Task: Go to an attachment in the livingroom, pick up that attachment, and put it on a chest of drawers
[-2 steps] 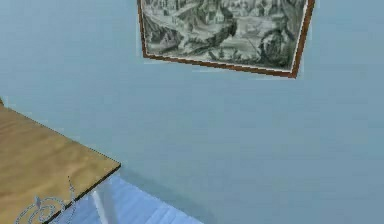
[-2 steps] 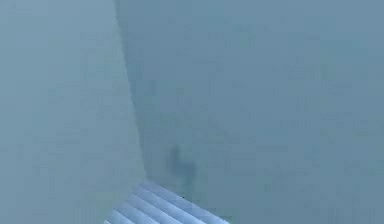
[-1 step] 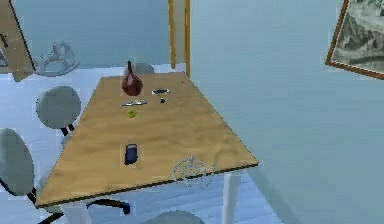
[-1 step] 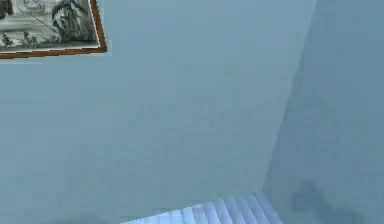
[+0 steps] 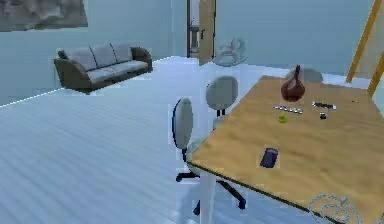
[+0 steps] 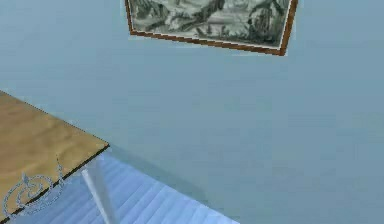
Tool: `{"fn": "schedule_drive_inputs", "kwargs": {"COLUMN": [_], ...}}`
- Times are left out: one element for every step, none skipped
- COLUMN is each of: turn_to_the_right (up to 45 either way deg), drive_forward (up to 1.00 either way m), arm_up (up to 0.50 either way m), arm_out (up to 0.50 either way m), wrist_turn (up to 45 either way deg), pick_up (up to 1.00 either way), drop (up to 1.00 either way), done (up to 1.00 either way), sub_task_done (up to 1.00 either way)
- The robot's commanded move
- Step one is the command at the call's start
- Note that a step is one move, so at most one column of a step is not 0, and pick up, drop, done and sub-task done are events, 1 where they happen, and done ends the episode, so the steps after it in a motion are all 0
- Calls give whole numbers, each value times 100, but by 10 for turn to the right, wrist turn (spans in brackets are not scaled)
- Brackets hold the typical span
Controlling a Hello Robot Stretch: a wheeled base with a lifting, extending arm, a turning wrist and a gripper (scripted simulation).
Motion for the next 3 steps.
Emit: {"fn": "schedule_drive_inputs", "kwargs": {"turn_to_the_right": [-390, 0, 0], "drive_forward": [0, 0, 0], "arm_up": [0, 50, 38], "arm_out": [0, 0, 0], "wrist_turn": [0, 0, 0], "pick_up": [0, 0, 0], "drop": [0, 0, 0], "done": [0, 0, 0], "sub_task_done": [0, 0, 0]}}
